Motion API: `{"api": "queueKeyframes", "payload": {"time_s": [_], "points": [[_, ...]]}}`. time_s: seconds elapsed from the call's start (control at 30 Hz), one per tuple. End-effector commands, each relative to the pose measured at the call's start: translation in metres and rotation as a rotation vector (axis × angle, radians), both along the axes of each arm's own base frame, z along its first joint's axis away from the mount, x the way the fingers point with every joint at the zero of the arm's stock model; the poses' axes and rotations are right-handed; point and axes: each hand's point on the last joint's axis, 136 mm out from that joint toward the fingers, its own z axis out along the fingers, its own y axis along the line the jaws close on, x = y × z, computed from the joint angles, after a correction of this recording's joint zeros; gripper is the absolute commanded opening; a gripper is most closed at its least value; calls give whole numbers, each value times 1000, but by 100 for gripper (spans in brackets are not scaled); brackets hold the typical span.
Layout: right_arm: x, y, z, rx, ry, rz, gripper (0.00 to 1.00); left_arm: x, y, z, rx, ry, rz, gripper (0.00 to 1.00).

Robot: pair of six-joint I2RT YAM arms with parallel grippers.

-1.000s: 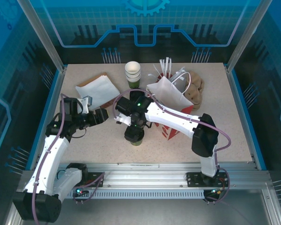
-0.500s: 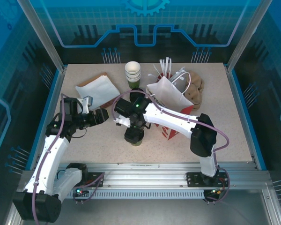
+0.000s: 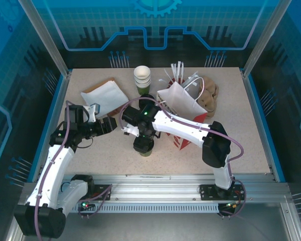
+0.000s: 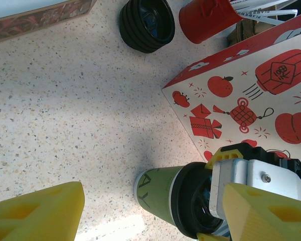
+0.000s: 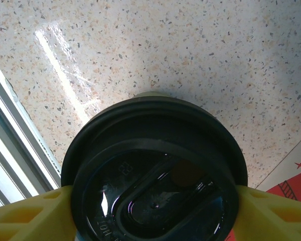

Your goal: Pack the takeout coffee

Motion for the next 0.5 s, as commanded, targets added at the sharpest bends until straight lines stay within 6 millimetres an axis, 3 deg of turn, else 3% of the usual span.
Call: {"api": "queueKeyframes", "payload": {"time_s": [0.0,0.47], "points": [[-6,-1,-2,-34,9,24,74,0,-2,1,-11,-20,-22,74],[-4,-6,-4,-59,-8,22,62,1,-3,3,-18,-25,-23,75]]}}
